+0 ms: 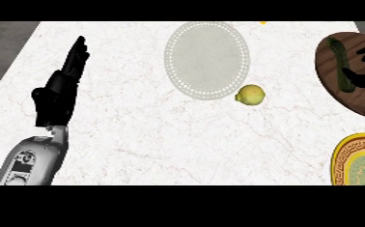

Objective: Pick the squash from the placemat and place it in the bowl

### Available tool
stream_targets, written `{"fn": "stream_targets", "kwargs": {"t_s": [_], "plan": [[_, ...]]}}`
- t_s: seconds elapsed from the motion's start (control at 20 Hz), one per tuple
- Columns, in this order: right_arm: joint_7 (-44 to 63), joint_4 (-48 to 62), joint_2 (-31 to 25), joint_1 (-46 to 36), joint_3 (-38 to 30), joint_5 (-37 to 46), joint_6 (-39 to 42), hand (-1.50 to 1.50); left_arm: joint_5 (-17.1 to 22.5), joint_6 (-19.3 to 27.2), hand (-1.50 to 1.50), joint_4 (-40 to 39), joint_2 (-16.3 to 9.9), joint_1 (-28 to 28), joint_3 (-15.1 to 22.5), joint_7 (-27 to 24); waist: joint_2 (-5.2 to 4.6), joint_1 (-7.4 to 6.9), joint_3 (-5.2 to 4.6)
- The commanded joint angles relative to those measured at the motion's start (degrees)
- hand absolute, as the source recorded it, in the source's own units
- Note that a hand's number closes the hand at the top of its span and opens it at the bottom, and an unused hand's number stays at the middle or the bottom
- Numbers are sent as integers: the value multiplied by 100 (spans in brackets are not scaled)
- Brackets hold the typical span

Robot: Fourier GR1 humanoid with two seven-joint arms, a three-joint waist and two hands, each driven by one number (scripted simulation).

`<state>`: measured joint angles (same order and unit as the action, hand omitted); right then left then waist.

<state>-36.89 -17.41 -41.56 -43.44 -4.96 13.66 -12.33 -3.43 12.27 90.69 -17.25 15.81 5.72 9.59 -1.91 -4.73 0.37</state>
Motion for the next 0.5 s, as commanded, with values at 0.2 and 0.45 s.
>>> {"fn": "stream_targets", "kwargs": {"t_s": [0.2, 0.45], "plan": [[-698, 606, 33, -298, -307, -306, 1264, -150, 11, -142, 0, -51, -110, -66, -68, -99, -1, 6, 9], [-886, 839, -76, -439, -720, -645, 1442, -150, -71, 19, 0, 25, 158, 12, 100, 46, -35, -10, 22]]}}
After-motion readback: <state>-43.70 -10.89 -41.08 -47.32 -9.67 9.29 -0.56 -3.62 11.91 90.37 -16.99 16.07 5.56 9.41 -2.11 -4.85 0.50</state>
